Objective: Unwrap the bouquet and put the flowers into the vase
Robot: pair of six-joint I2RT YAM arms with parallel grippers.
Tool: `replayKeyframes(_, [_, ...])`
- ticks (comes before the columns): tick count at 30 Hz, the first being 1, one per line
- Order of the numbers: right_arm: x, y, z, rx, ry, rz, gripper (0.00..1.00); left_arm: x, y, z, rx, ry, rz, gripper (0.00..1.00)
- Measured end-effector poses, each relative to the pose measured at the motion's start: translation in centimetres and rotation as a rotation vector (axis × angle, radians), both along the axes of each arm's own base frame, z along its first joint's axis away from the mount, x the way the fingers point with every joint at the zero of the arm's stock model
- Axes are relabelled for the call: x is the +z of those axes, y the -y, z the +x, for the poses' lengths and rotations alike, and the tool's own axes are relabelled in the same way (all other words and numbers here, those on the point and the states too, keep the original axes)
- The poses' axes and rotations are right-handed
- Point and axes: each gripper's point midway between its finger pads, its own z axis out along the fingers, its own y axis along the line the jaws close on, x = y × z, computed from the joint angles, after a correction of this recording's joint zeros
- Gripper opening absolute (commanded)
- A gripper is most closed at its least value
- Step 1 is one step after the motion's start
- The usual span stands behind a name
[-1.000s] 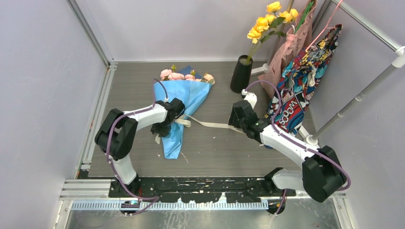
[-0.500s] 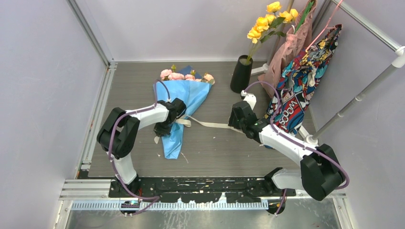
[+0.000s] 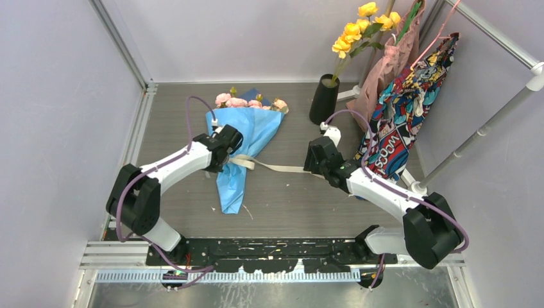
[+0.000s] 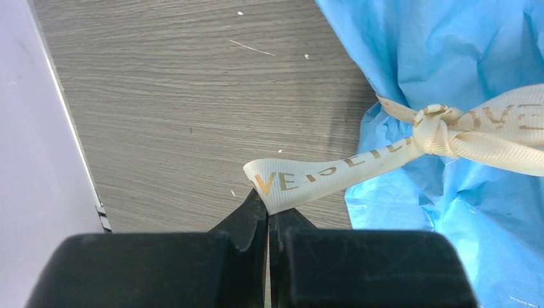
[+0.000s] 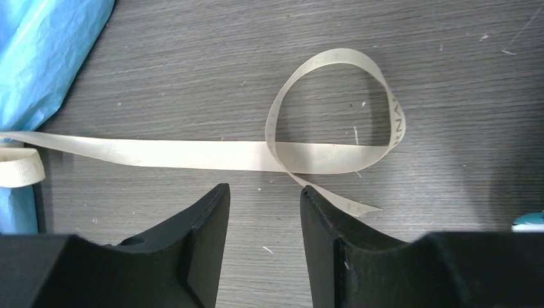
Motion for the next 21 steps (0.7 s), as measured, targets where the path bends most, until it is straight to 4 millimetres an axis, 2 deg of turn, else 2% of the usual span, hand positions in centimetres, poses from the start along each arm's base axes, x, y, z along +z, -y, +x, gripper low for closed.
replayKeyframes(5, [-0.2,-1.6,-0.2,0.043,-0.016,-0.008,0.51,1.6,-0.4,0.3,0.026,0.067,-0.003,0.0])
replayKeyframes(9, [1.2,-4.8,1.0,0.1,-0.008,-0.009,0.52,2.7,-0.8,0.4,0.05,0.118,-0.013,0.0])
replayKeyframes(11, [2.2,-7.1,1.8,0.14,0.003,-0.006,0.52,3.3,-1.2,0.1,0.061,0.15,-0.016,0.0])
replayKeyframes(16, [4.5,-14.5,4.5,0.256,0.025,0.012,0.53,5.0,-2.6,-0.7,0.086,0.227,-0.014,0.0])
replayKeyframes(19, [4.7,-18.5,6.4,0.31,0.023,0.02,0.53,5.8,-2.9,-0.7,0.096,0.274,-0.022,0.0])
replayKeyframes(21, [4.1,-20.7,7.4,0.339,0.013,0.021,0.53,6.0,-3.2,-0.7,0.104,0.301,-0.029,0.0])
